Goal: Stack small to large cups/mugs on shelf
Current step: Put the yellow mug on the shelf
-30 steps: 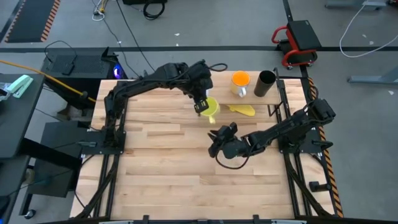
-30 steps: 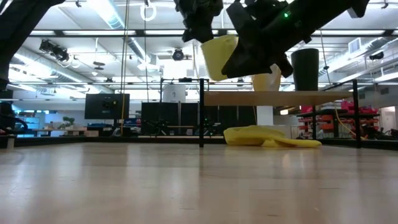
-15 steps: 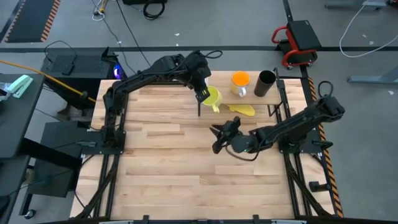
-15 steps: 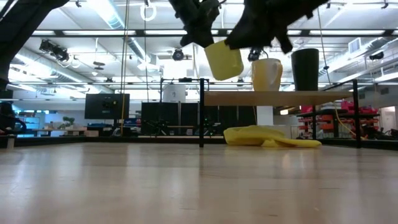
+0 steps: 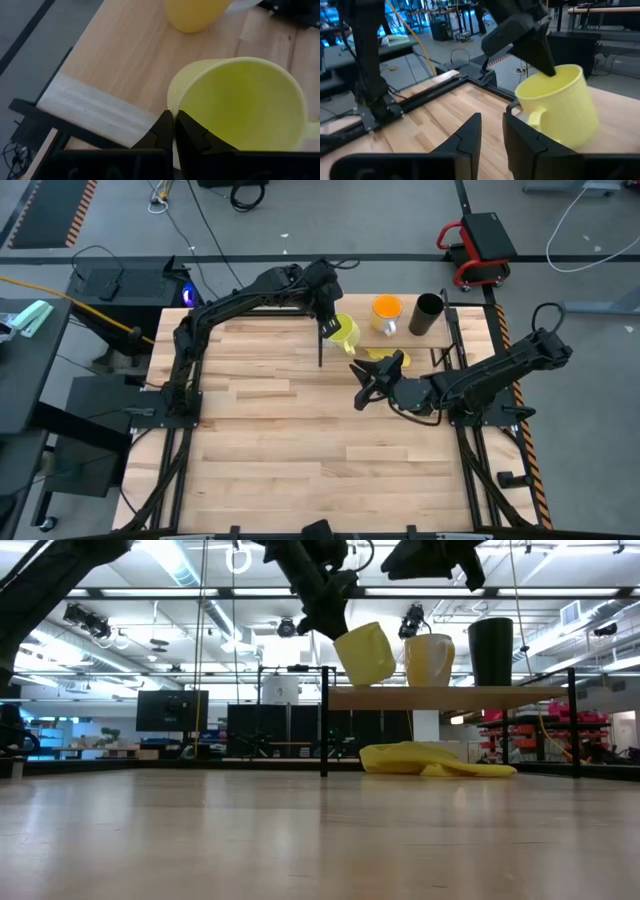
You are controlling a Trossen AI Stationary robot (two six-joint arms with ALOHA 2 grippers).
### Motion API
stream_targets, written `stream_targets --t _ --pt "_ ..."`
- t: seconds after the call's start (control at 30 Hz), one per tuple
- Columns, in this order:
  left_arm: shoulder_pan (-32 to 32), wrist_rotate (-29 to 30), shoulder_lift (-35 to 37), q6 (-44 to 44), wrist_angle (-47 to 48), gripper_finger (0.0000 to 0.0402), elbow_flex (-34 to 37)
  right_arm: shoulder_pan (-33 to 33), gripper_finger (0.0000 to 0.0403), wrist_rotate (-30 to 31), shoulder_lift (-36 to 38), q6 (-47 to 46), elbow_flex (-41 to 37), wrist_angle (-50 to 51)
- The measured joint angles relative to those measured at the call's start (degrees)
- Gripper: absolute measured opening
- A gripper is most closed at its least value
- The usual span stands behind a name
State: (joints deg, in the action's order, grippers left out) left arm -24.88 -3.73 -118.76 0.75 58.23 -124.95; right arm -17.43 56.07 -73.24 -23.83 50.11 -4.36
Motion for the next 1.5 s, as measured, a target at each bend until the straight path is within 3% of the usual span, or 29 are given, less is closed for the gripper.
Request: stream_targets --t 0.37,0.53,0.87,1.03,1.2,1.5 --pt "-2.4 0.3 -0.3 1.5 0.4 0.001 -7.6 1.5 0.0087 1.4 -1.9 -1.8 0.0 1.0" --pt "-3.0 0.1 -0.2 1.5 1.3 0.0011 -7.9 4.5 0.0081 4.1 -1.1 -3.5 0.0 2.5" --pt "-2.8 -0.1 -2.3 2.1 3.3 0.0009 -7.8 8.3 0.0007 4.7 2.2 -10.6 0.0 7.9" --pt "-2.9 -0.1 -2.9 2.1 3.0 0.0017 -7.9 8.8 0.002 1.7 1.7 -17.4 0.0 14.8" --pt "-2.9 0.0 -3.3 3.1 4.1 0.0009 -7.8 10.0 0.0022 0.4 -1.0 -10.9 0.0 13.9" --pt "-2.6 0.0 -3.2 3.0 5.2 0.0012 -7.9 14.1 0.0047 -4.9 -2.3 -10.5 0.0 12.6"
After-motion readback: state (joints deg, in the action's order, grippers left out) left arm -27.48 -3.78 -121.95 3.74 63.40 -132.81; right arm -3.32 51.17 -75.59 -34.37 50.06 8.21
